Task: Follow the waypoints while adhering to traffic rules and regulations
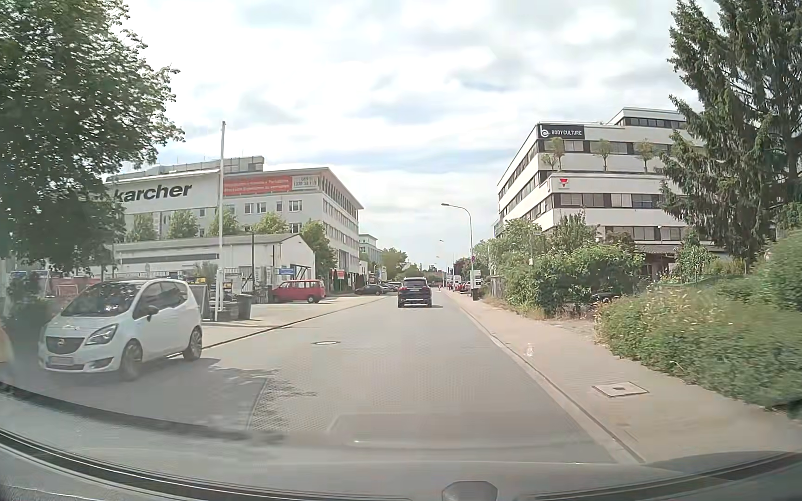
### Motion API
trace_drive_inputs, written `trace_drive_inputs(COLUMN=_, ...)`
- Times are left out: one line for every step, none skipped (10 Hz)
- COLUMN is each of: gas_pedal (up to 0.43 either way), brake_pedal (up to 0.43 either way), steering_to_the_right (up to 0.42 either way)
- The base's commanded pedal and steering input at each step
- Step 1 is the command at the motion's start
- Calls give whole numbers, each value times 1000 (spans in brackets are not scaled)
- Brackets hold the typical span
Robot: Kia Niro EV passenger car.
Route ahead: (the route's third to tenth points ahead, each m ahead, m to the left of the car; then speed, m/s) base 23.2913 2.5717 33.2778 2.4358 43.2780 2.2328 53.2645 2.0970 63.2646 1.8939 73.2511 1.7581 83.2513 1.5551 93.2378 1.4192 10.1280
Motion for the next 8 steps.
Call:
trace_drive_inputs(gas_pedal=0, brake_pedal=24, steering_to_the_right=6)
trace_drive_inputs(gas_pedal=0, brake_pedal=24, steering_to_the_right=5)
trace_drive_inputs(gas_pedal=0, brake_pedal=24, steering_to_the_right=5)
trace_drive_inputs(gas_pedal=0, brake_pedal=24, steering_to_the_right=5)
trace_drive_inputs(gas_pedal=0, brake_pedal=24, steering_to_the_right=5)
trace_drive_inputs(gas_pedal=0, brake_pedal=18, steering_to_the_right=5)
trace_drive_inputs(gas_pedal=0, brake_pedal=24, steering_to_the_right=5)
trace_drive_inputs(gas_pedal=0, brake_pedal=24, steering_to_the_right=5)
